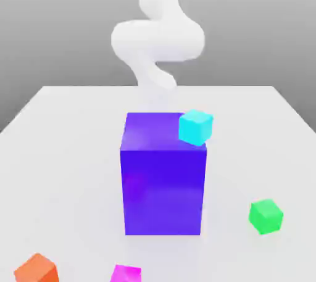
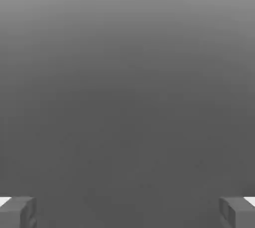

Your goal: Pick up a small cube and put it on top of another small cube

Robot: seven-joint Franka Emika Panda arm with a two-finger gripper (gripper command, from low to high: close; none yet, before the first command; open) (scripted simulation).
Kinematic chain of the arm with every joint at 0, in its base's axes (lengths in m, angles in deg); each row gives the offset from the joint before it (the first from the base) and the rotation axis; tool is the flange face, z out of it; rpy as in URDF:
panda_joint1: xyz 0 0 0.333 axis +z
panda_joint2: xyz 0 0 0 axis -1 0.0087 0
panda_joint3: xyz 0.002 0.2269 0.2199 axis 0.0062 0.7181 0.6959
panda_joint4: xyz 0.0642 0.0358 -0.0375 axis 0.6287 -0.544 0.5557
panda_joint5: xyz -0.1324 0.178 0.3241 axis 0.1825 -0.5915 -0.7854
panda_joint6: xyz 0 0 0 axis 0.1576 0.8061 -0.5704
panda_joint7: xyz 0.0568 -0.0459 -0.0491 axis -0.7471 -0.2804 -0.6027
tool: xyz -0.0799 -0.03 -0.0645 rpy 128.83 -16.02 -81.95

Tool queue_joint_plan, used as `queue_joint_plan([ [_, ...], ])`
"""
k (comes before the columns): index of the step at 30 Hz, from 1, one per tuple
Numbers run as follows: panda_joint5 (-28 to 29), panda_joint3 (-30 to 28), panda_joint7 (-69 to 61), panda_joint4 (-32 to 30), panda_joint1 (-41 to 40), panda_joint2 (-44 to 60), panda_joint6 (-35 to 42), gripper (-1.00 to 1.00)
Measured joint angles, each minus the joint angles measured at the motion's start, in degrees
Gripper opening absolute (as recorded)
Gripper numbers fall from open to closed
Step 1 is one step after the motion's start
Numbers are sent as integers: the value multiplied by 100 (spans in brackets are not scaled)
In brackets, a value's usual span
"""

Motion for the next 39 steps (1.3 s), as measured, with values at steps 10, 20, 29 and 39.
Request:
queue_joint_plan([
  [10,-609,-1074,-2463,-1,997,1648,-410,0],
  [20,-1462,-1776,-5062,6,1579,3312,-788,0],
  [29,-1990,-1829,-7238,2,1555,4761,-1160,0],
  [39,-1587,-1707,-8968,-73,1267,6086,-1780,0],
])
